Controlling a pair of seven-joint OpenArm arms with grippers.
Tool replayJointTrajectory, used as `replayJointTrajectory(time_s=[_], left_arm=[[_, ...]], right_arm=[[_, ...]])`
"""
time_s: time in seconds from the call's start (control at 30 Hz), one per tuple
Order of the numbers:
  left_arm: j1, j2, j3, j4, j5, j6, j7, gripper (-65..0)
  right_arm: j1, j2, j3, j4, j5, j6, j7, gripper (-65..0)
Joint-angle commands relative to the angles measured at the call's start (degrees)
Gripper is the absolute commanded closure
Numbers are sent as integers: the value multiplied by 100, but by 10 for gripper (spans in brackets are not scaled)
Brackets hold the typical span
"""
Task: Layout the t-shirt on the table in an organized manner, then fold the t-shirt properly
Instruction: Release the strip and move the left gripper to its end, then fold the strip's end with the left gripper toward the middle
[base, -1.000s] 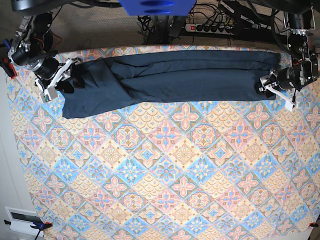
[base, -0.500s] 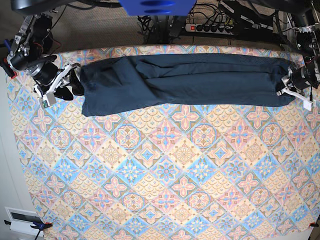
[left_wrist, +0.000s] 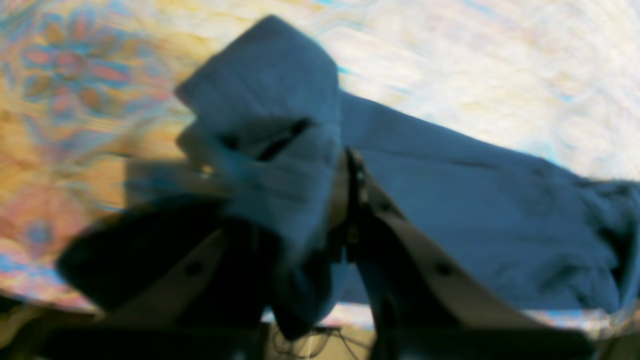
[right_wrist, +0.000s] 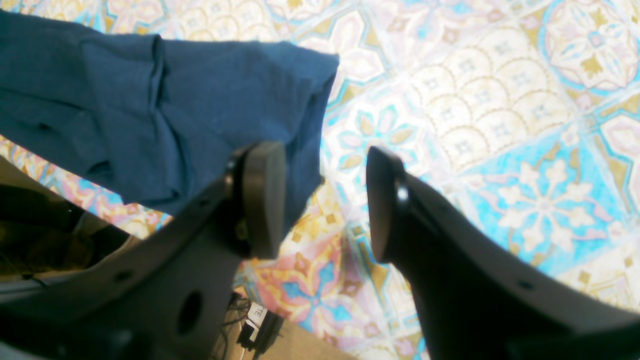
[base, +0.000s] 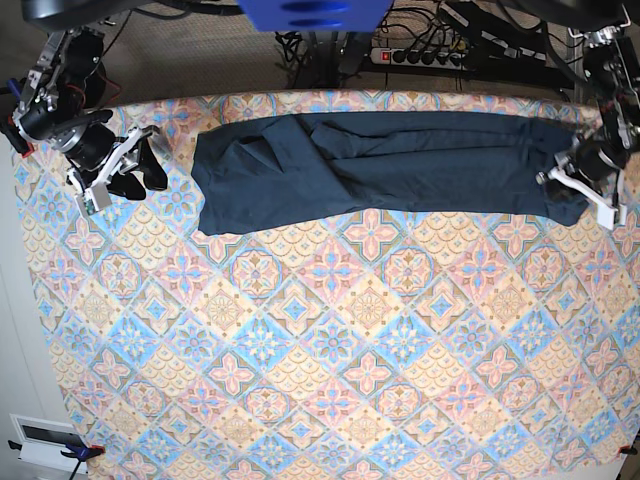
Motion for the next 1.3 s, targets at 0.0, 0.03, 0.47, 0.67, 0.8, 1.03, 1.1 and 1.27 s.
replayJointTrajectory(time_s=[0.0, 0.03, 0.47, 0.67, 0.8, 1.03, 1.1, 1.27], left_arm=[[94, 4, -51, 249, -33, 6, -2, 0], [138, 145, -51, 399, -33, 6, 112, 0], [121, 1130, 476, 601, -24, 6, -2, 0], [-37, 1156, 924, 170, 11, 15, -293, 0], [-73, 1156, 1127, 144, 11, 24, -301, 0], [-240, 1156, 1144, 144, -15, 24, -275, 0], [-240, 1156, 1135, 144, 11, 32, -301, -36], [-213, 1147, 1144, 144, -33, 15, -266, -127]], right_arm=[[40, 79, 47, 84, 118, 19, 121, -254], [40, 79, 47, 84, 118, 19, 121, -254], [40, 87, 65, 76, 118, 19, 121, -254], [32, 87, 65, 84, 118, 19, 121, -254], [14, 96, 65, 93, 127, 19, 121, -254], [14, 96, 65, 102, 127, 19, 121, -254], [14, 96, 65, 102, 127, 19, 121, -254], [14, 96, 65, 102, 127, 19, 121, -254]])
